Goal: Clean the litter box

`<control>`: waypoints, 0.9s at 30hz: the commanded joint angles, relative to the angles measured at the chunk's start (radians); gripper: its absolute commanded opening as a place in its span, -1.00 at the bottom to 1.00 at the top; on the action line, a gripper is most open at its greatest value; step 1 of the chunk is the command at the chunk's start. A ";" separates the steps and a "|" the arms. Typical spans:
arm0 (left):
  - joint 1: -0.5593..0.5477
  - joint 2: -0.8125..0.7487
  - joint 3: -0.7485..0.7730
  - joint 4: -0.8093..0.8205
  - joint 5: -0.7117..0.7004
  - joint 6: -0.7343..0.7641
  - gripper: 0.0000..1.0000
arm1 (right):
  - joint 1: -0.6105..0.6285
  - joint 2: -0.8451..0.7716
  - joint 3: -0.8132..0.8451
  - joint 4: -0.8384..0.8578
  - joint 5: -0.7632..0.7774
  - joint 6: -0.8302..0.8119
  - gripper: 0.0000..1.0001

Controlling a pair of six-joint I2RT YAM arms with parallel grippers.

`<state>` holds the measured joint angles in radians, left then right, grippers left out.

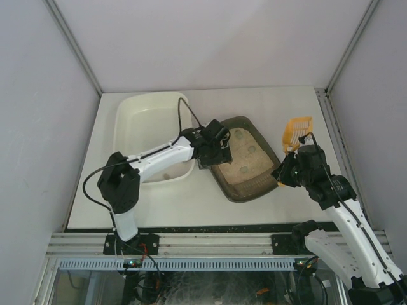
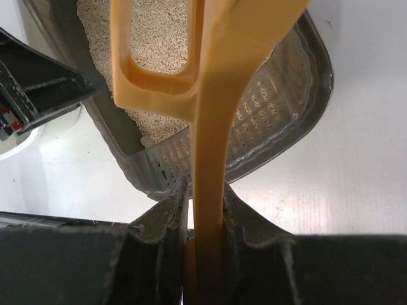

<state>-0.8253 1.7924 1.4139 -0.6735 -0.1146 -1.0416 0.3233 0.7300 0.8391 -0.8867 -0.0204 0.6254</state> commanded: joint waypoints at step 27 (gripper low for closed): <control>0.116 0.477 0.945 -0.350 0.346 2.288 0.43 | -0.010 -0.047 0.024 -0.045 0.047 -0.007 -1.00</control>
<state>-0.7219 2.1632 2.1483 -0.8612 0.1081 0.9932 0.3218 0.7048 0.8406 -0.9314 -0.0029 0.6254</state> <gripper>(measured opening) 0.730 0.189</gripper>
